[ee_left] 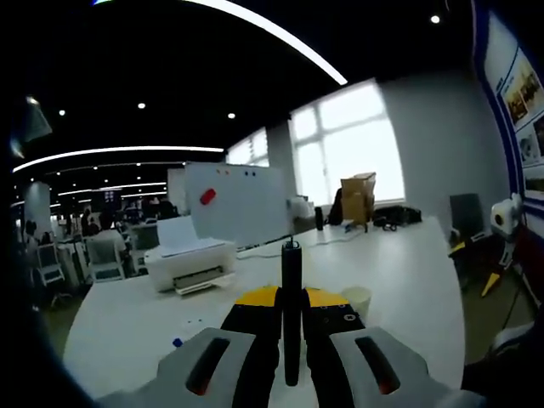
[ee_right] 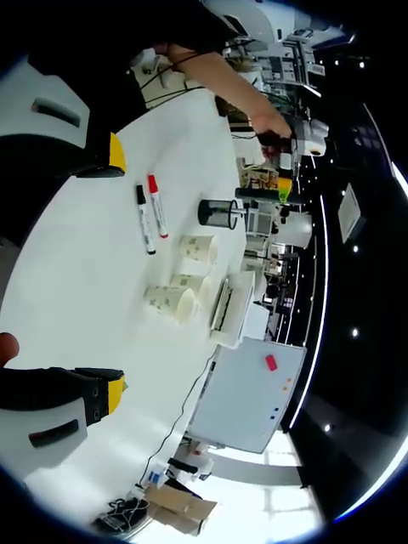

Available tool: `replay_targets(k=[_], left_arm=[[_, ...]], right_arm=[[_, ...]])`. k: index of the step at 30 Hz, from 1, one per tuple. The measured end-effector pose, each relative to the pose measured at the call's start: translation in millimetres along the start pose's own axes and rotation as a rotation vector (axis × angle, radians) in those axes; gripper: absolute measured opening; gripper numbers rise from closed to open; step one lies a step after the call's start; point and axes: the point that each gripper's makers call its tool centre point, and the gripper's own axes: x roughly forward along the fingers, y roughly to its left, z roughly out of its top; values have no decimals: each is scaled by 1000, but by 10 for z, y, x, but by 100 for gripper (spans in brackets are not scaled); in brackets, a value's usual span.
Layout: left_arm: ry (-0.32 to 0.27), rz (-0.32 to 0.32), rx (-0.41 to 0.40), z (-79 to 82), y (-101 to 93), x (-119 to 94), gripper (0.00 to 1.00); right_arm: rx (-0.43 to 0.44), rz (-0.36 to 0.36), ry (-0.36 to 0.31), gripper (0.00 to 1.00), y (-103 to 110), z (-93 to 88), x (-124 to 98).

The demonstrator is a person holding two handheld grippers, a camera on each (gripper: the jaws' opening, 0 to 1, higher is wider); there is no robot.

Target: Place the scattered laser pointers and whiteboard markers into the pen holder and stack the scattered paper cups together

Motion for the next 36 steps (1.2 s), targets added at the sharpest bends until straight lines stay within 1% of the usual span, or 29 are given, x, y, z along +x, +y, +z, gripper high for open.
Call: replay_targets(k=[5,17,36], left_arm=[[-6,13,-5,12,55,-2,13],[-27,30,16,97,155,19,13],[-46,35,31,177,206,21,13]], right_arm=[[3,-2,0,88,-5,-10,-2],[6,-3,0,88,-2,-14,3],[5,1,7,88,20,-21,30]])
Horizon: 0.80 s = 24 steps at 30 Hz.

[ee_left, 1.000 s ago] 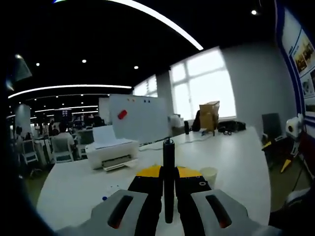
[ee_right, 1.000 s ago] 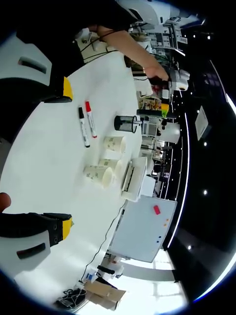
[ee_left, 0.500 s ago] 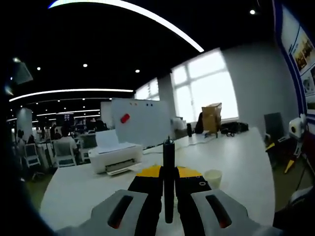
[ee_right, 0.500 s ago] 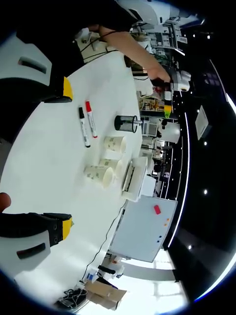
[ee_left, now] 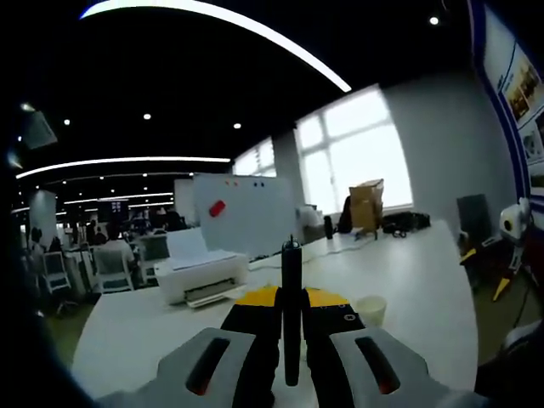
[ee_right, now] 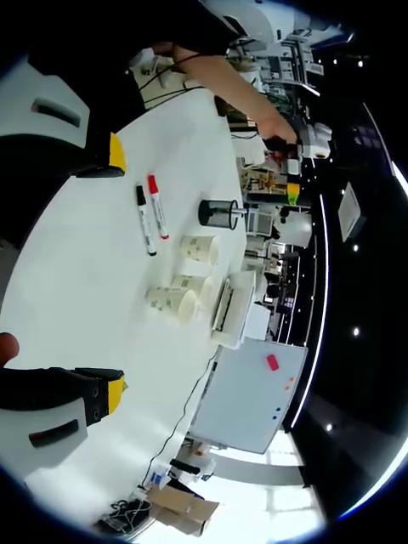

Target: Place the scattered laser pointers and whiteboard markers into the pen holder and stack the scattered paper cups together

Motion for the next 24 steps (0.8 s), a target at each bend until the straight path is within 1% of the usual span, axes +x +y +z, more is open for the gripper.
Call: replay_targets(k=[15,24], left_arm=[[-21,3,20,145,15,-9,13],[-27,0,29,201,9,2,13]], right_arm=[[0,-2,0,88,-3,4,-8],[-2,-5,-3,88,-14,16,-21]])
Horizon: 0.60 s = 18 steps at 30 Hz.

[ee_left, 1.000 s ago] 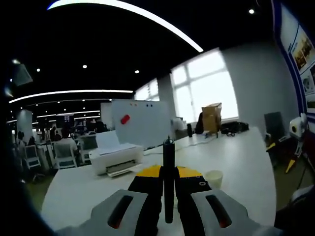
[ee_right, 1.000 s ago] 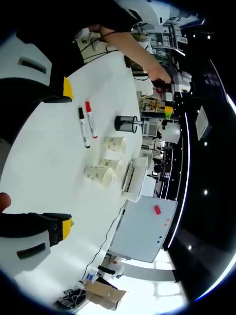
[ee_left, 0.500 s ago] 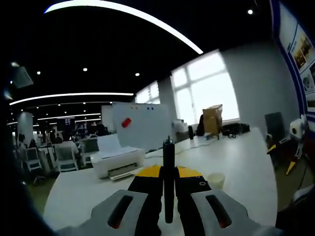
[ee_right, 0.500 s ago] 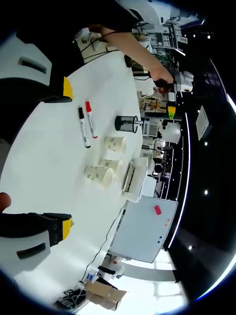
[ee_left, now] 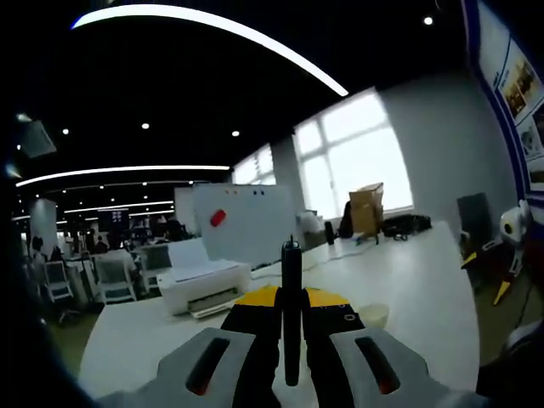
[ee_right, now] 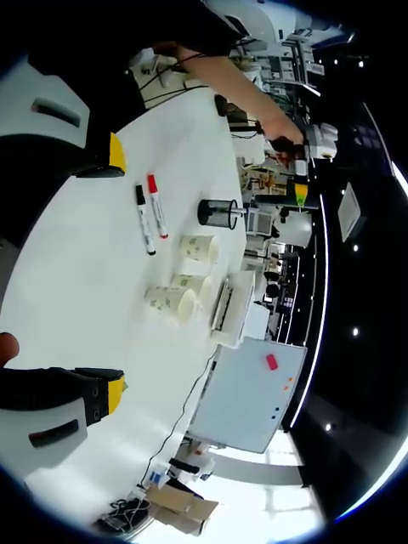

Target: Place the scattered laser pointers and whiteboard markers into the pen holder and stack the scattered paper cups together

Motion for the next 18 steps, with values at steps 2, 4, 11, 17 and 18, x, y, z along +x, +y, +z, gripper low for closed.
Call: replay_targets(k=[2,4,11,17,18], left_arm=[[0,1,0,6,9,7,13],[1,1,0,7,16,13,13],[-3,4,-2,25,40,41,13],[0,8,0,11,60,63,13],[0,9,0,8,63,65,13]], right_arm=[[-1,0,0,88,-2,4,-3],[-2,0,-2,88,-4,8,-5],[-4,-2,-3,88,-20,18,-18],[-6,-4,-5,88,-27,24,-31],[-6,-5,-5,88,-28,25,-32]])
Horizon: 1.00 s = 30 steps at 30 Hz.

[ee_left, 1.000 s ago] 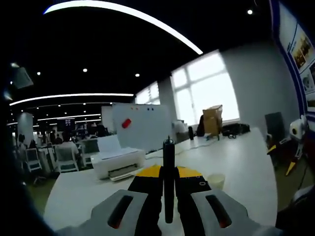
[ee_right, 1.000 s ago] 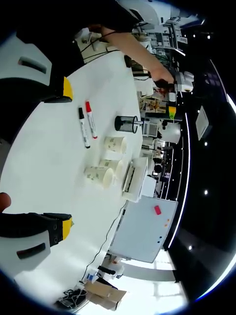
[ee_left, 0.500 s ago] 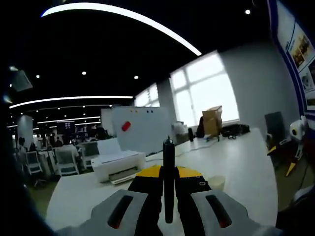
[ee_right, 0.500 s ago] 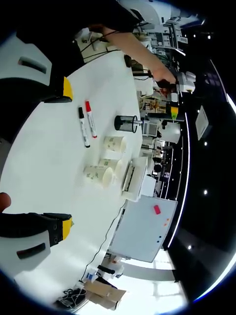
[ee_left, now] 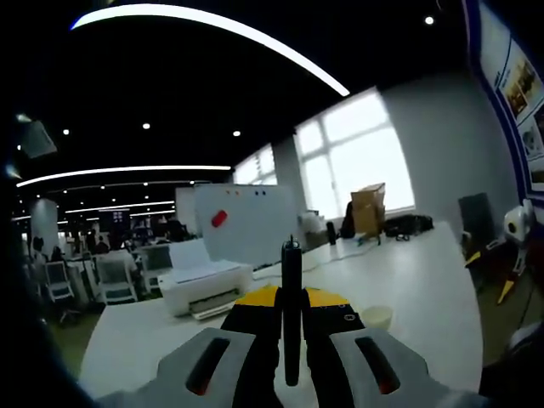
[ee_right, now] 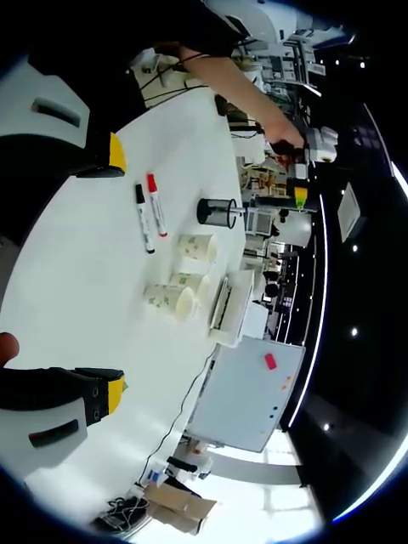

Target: Place the scattered laser pointers and whiteboard markers into the pen holder and stack the scattered paper cups together

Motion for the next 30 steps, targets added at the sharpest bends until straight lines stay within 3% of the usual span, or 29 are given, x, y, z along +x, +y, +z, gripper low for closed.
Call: replay_targets(k=[30], left_arm=[[-39,5,7,-75,21,39,13]], right_arm=[[8,-1,7,88,1,-48,14]])
